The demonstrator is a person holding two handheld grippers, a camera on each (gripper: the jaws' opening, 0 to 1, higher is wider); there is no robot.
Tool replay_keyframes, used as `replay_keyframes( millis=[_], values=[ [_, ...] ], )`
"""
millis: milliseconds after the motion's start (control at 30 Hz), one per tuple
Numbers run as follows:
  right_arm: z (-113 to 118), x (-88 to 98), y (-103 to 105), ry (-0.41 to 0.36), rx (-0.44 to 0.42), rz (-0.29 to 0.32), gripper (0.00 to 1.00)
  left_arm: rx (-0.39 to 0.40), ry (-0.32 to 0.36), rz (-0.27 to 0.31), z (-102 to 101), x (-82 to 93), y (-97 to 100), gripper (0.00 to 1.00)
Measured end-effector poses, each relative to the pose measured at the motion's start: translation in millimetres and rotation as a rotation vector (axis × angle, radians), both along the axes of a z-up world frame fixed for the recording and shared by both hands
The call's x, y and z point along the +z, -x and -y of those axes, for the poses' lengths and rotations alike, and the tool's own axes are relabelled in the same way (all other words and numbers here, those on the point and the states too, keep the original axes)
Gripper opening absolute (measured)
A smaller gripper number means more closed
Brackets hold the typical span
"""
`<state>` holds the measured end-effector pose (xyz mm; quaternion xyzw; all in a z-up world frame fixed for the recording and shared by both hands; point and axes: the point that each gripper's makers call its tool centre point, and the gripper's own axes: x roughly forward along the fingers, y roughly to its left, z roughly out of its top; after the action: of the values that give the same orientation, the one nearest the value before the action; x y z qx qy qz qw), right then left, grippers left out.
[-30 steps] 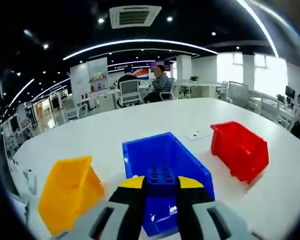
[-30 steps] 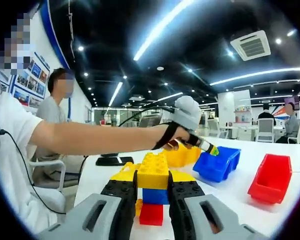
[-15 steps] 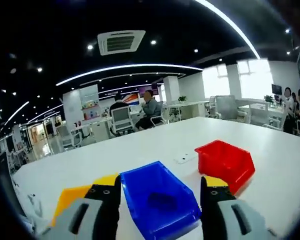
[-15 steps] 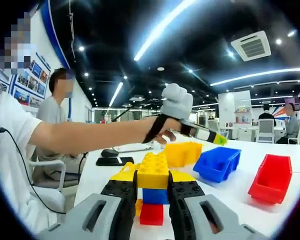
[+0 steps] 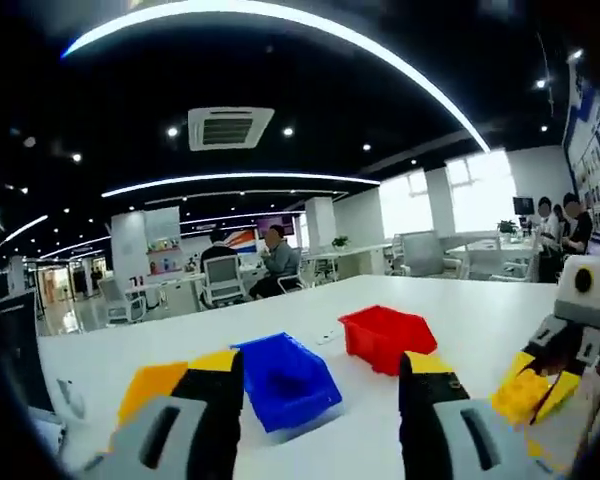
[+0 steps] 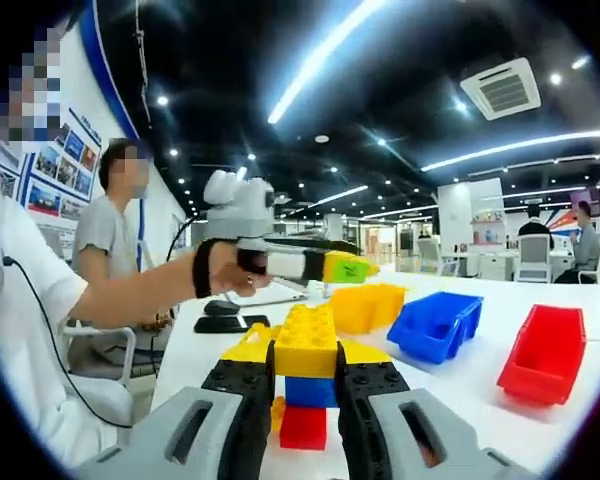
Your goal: Take apart the toy blocks one by one and place each separated block into its matching bin, sorting the blocks by their type until all the connected pieces are disassembled and separated into the correct bins
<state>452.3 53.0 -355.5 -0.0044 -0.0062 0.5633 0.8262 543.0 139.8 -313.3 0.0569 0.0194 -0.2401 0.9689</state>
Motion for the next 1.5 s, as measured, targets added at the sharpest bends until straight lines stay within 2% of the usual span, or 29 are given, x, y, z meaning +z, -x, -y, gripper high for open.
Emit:
replay_keyframes(
  millis=[133,200,333,433,533,633,767,833,900,1000,1167,1200,1267,1500],
  values=[
    [1,0.2,0,0.002,0.016,-0.001,0.25,-0.023,0.023,0.013,-6,-8.9,40.5,0.63],
    [1,0.4,-1,0.006,0.024,-0.002,0.25,-0.050,0.063,-0.002,-6,-17.3,57.2,0.63],
    [0,0.6,-1,0.024,0.034,0.013,0.25,-0.060,0.113,-0.022,-10,-34.2,74.9,0.63],
    [-1,0.5,0,0.029,0.048,0.020,0.25,-0.090,0.170,-0.051,-4,-41.1,86.6,0.64],
    [-3,0.2,0,0.039,0.061,0.030,0.25,-0.102,0.149,-0.051,6,-49.3,93.7,0.65],
    [-4,-0.2,0,0.040,0.066,0.030,0.25,-0.104,0.125,-0.036,19,-56.9,98.2,0.65],
    [-4,-0.4,-1,0.040,0.065,0.030,0.25,-0.087,0.059,0.010,33,-63.7,97.1,0.64],
    [-4,-0.5,0,0.042,0.064,0.032,0.25,-0.071,0.026,0.042,40,-65.0,96.6,0.60],
    [-4,-0.9,0,0.046,0.062,0.033,0.25,-0.048,0.001,0.070,43,-62.6,96.9,0.51],
    [-3,-1.4,0,0.047,0.062,0.032,0.25,-0.051,-0.002,0.072,49,-59.5,95.8,0.44],
    [-4,-1.7,1,0.041,0.060,0.031,0.25,-0.053,0.023,0.032,55,-60.1,94.7,0.28],
    [-4,-1.6,1,0.039,0.061,0.030,0.25,-0.039,0.032,0.017,57,-61.3,94.5,0.27],
    [-4,-1.8,1,0.036,0.060,0.027,0.25,-0.037,0.012,0.027,57,-60.4,93.7,0.27],
    [-5,-1.7,0,0.032,0.012,0.013,0.24,-0.016,0.053,0.020,53,-60.6,91.5,0.25]
  ],
)
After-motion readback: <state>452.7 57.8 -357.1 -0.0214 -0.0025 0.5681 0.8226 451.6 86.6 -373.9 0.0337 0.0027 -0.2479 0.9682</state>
